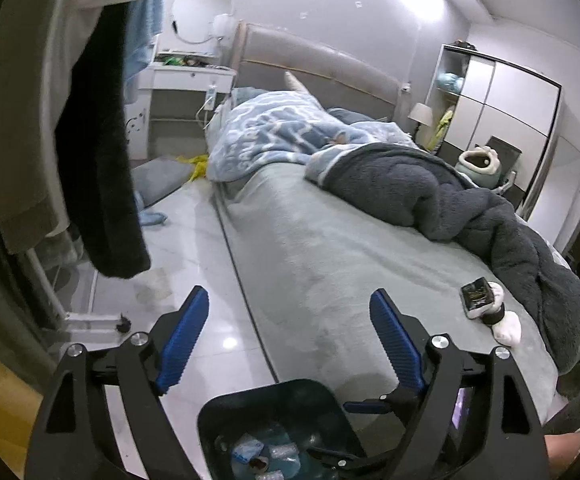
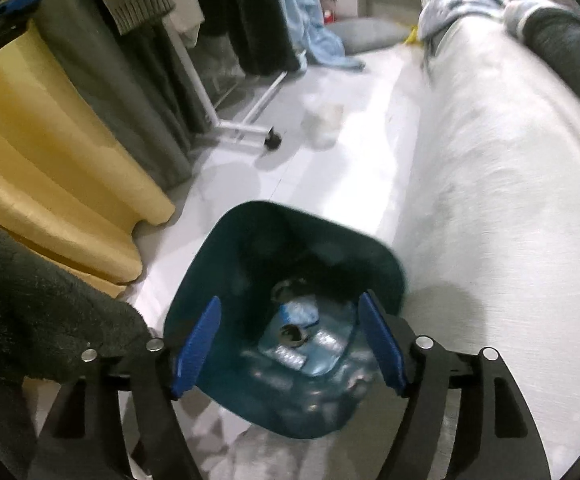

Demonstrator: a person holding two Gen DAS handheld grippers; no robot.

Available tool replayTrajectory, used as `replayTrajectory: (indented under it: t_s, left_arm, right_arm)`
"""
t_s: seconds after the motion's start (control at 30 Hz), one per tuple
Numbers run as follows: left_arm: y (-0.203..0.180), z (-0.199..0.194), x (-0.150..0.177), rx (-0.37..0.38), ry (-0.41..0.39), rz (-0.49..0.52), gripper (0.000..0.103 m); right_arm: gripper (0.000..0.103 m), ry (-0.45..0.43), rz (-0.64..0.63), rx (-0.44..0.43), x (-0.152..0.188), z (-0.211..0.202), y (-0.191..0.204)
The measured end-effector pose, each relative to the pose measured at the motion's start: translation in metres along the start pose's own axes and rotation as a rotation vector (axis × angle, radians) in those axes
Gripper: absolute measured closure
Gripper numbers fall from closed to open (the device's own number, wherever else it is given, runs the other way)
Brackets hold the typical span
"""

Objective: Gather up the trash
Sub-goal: 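Move both tools back toward the black tissue packet and white socks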

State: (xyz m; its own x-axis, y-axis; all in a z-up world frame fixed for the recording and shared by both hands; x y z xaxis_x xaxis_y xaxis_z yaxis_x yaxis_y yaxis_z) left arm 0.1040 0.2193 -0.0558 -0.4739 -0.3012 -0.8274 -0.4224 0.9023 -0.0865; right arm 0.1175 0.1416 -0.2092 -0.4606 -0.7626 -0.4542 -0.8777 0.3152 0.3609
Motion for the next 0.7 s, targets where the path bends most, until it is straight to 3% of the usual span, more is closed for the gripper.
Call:
replayTrajectory:
  t_s: [0.27, 0.7]
  left_arm:
    - [-0.050, 0.000, -0.006, 0.069, -0.016, 0.017, 0.015]
    - [-0.124, 0.002, -0.007, 0.156, -0.051, 0.051, 0.010]
  right_arm:
    - [0.023, -0.137, -0.050, 0.087, 0.010, -0.061, -0.024]
    - [0.017, -0.277, -0.074, 0.205, 0.046, -0.131, -0.057]
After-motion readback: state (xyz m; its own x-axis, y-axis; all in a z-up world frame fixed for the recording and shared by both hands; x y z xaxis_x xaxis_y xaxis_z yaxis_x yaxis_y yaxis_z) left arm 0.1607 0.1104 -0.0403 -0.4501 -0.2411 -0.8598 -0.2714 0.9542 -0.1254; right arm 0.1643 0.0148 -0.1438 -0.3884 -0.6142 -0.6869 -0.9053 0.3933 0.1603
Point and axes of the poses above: each gripper's, at about its wrist camera, not at the fingertips, and z roughly the way its jaws point, y to its left, x to its underside, the point moved 9 cm from there along z, roughly the way its jaws point, and after that the axes turned 15 degrees about -x, right-handed, at the moved point
